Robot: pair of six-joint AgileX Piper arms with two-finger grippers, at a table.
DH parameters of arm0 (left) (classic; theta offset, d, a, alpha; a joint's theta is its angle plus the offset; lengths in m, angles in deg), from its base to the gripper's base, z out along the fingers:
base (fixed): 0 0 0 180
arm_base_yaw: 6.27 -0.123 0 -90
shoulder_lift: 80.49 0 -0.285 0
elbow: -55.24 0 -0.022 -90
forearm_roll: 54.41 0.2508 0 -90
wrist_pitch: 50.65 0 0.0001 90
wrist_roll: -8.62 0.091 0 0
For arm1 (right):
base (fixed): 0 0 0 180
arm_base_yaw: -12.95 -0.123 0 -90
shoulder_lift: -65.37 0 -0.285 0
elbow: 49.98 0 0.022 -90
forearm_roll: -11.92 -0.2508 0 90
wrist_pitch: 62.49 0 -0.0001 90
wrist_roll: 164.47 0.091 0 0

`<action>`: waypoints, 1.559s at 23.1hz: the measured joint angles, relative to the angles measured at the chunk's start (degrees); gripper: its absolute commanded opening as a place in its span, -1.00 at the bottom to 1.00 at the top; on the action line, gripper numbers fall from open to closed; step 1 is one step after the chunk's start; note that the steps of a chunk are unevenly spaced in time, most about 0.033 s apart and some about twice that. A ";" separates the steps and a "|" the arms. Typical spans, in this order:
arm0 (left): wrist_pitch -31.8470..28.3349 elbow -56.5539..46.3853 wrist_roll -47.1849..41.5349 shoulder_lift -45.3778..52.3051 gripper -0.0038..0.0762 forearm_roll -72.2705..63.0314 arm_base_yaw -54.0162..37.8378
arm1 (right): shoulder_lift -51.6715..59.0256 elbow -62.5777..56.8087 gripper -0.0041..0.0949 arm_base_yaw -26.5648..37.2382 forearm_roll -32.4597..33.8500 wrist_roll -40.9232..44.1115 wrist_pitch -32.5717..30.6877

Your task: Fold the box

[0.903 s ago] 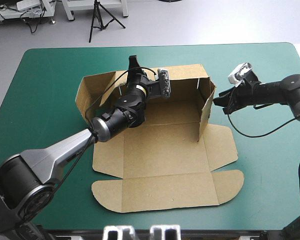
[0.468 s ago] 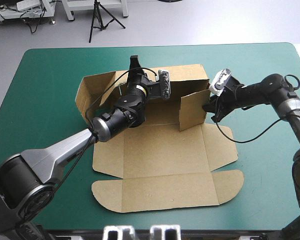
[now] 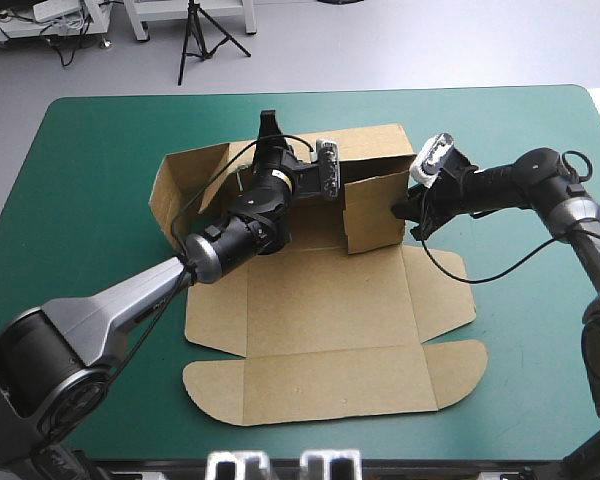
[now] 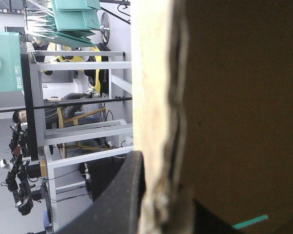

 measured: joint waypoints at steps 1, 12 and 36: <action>0.14 0.00 0.00 0.00 -0.92 0.00 0.00 | 0.00 0.00 -0.17 0.00 -0.84 -0.05 0.00; 0.47 0.00 9.95 2.18 -0.92 -9.63 -0.71 | -6.80 0.00 -0.45 -0.02 -21.51 -13.60 2.25; 0.35 0.56 21.97 3.76 -0.92 -19.69 -1.12 | -7.31 -0.05 -0.93 -5.56 -26.97 -14.19 17.15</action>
